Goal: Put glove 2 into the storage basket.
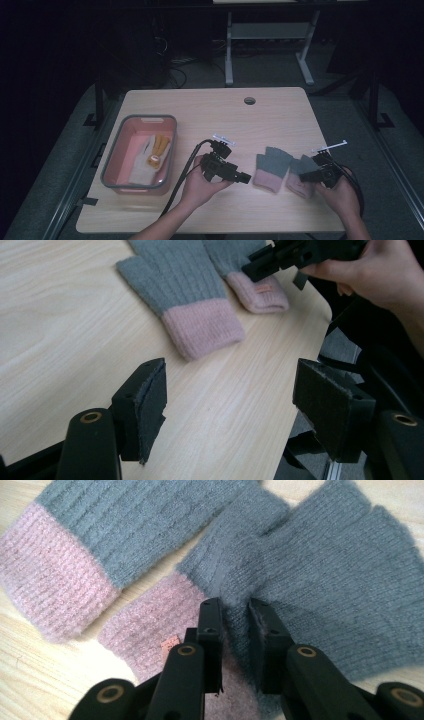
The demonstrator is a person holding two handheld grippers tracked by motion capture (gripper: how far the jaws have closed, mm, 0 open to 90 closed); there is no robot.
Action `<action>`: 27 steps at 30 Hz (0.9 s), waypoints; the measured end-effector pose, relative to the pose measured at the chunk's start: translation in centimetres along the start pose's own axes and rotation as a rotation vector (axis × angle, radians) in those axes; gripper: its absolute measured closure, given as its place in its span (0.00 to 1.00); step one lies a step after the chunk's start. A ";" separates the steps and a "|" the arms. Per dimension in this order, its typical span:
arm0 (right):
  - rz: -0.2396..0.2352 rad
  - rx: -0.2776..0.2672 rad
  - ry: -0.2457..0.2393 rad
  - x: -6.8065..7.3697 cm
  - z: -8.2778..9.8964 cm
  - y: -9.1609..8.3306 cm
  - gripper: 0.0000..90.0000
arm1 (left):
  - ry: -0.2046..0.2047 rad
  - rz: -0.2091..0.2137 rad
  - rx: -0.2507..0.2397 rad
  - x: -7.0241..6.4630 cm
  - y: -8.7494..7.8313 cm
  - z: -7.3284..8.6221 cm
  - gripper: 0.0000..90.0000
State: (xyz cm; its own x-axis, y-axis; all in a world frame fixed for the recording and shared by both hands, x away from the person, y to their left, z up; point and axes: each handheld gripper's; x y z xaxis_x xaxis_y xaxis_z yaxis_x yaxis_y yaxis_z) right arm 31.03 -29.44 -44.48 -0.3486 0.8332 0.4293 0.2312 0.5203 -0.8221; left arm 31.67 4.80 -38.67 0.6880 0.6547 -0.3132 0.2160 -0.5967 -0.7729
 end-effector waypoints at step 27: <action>-0.046 -0.038 -0.044 2.9 -1.4 -2.8 0.92 | -0.003 -0.012 -0.015 0.4 -0.7 0.2 0.35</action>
State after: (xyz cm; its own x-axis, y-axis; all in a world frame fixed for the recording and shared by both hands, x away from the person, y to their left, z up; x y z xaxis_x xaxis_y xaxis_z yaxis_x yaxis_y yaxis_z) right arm 30.60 -28.18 -40.46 -0.3990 0.7998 0.4485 0.2485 0.5651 -0.7867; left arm 31.68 5.53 -38.38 0.6833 0.6632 -0.3055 0.2348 -0.5958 -0.7681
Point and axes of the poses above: each handheld gripper's, and its own axes: y roughly forward along the jaws, z roughly out of its underside, x roughly to its left, and after that the axes turned 13 degrees about -z, right-handed
